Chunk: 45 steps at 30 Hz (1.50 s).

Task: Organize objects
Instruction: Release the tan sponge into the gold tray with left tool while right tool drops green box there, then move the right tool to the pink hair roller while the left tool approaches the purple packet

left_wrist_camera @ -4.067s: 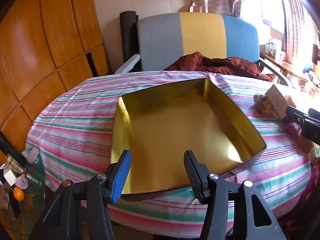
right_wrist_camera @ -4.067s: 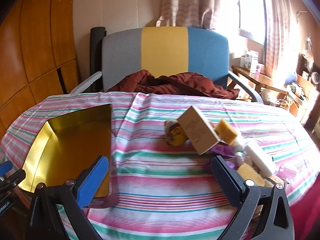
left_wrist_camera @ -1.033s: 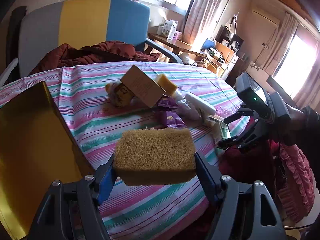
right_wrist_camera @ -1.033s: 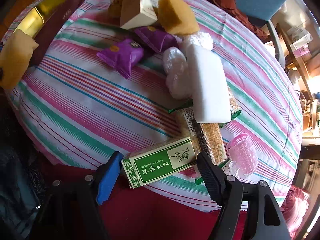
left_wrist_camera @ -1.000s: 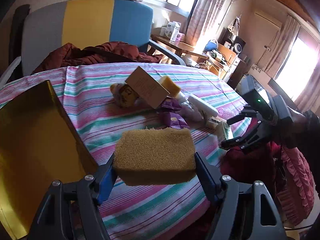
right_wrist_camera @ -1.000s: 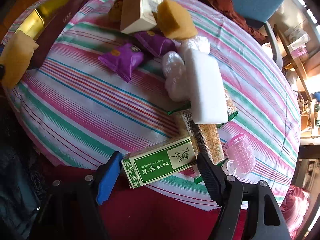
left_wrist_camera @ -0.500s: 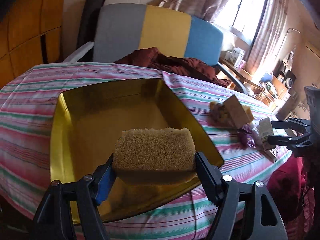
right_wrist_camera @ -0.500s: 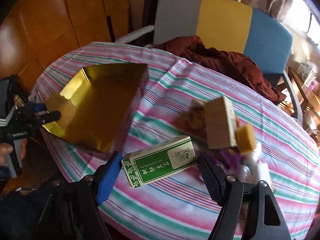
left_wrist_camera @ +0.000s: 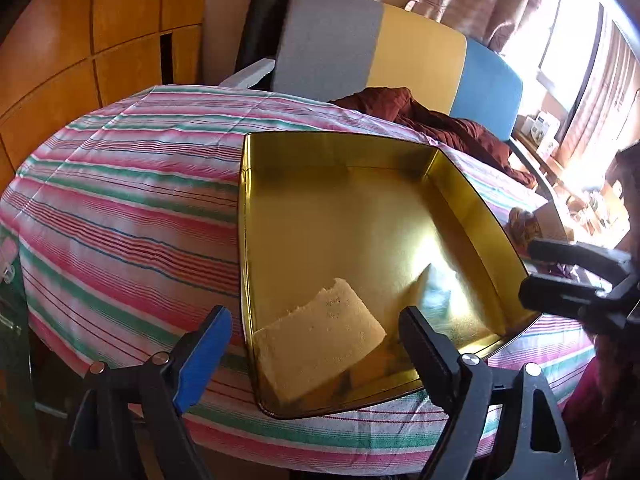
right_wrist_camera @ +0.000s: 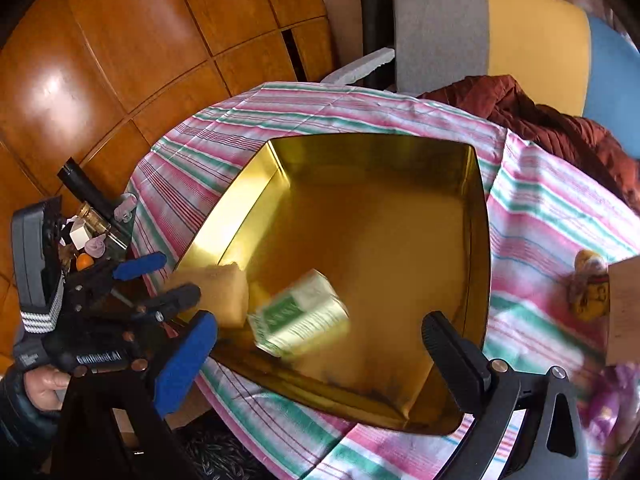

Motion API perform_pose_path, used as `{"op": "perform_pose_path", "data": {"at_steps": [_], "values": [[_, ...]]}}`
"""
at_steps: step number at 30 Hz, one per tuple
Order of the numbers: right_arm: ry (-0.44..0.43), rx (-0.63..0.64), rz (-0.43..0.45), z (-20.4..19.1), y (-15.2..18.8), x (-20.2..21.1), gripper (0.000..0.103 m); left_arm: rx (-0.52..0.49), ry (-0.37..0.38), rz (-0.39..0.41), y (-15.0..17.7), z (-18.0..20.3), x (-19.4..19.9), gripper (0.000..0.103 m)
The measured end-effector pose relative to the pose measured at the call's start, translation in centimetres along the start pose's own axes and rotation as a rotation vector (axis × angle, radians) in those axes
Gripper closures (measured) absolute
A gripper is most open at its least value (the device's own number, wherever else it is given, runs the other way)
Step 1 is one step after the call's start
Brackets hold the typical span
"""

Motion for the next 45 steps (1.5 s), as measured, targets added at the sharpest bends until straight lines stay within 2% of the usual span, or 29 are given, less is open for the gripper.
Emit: {"op": "perform_pose_path", "data": {"at_steps": [3, 8, 11, 15, 21, 26, 38, 45], "values": [[0.046, -0.015, 0.030, 0.8, 0.8, 0.7, 0.000, 0.013, -0.014, 0.041, -0.3, -0.3, 0.7, 0.016], [0.168, -0.035, 0.133, 1.8, 1.9, 2.9, 0.000, 0.005, -0.023, 0.111, -1.2, 0.8, 2.4, 0.016], [0.233, -0.043, 0.185, 2.1, 2.3, 4.0, 0.000, -0.015, -0.027, 0.126, -1.5, 2.1, 3.0, 0.016], [0.277, -0.058, 0.225, 3.0, 2.8, 5.4, 0.000, -0.048, -0.034, 0.135, -1.5, 3.9, 3.5, 0.016], [0.339, -0.090, 0.262, 4.5, 3.4, 6.9, 0.000, -0.109, -0.047, 0.120, -0.8, 6.6, 3.5, 0.016], [0.368, -0.146, 0.274, 6.6, 4.4, 7.9, 0.000, -0.145, -0.023, 0.096, 0.0, 8.5, 3.1, 0.016], [0.487, -0.309, 0.282, 13.8, 7.9, 11.7, 0.000, -0.233, 0.102, 0.034, 1.2, 13.8, 1.6, 0.017], [0.612, -0.417, 0.290, 19.9, 10.9, 16.3, 0.000, -0.280, 0.179, -0.034, 1.9, 16.8, 0.4, 0.019]]}}
Point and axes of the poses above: each gripper's, at about its wrist camera, not at the fingertips, and x roughly against the way its jaws point, z to its right, y to its underside, the point moved 6 cm from there along -x, roughly the way its jaws point, and after that the axes turned 2 degrees about y, right-handed, at the moved point
